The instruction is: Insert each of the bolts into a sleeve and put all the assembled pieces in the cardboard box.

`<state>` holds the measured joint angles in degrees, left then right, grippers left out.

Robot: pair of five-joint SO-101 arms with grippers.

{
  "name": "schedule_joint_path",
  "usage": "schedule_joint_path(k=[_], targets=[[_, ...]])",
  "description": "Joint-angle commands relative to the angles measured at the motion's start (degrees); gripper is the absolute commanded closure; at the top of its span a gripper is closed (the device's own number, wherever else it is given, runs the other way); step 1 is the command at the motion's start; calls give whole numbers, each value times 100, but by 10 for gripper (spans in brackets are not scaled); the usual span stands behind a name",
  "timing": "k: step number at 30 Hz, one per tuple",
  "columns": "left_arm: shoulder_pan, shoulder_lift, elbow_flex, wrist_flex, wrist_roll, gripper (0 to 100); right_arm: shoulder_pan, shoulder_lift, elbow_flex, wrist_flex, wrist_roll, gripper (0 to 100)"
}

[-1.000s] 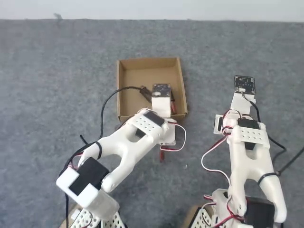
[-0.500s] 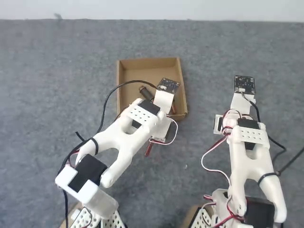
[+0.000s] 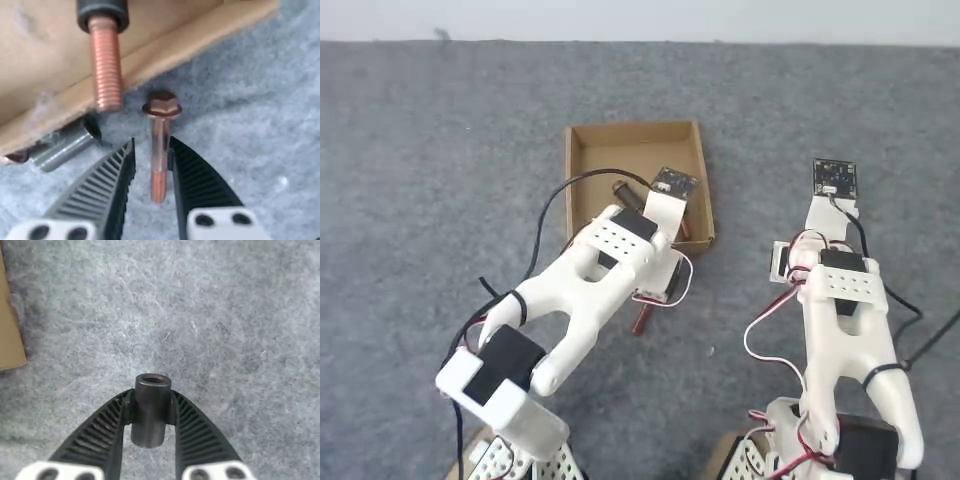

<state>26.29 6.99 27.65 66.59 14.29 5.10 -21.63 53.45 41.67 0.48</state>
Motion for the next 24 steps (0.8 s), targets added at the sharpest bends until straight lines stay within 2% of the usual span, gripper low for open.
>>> schedule_joint_path(k=[1,9,15,24], targets=[[-35,-70,-242,-26,-176,896,-57,-295,-114,-84,123,992],[123,-44,180,-932,-448,896,-57,-295,-114,-75,123,992],[88,123,127,-1011,-440,896,-57,-295,-114,-75,123,992],[-97,1468,-1314,193,-448,897,-57,-295,-114,-75,123,991]])
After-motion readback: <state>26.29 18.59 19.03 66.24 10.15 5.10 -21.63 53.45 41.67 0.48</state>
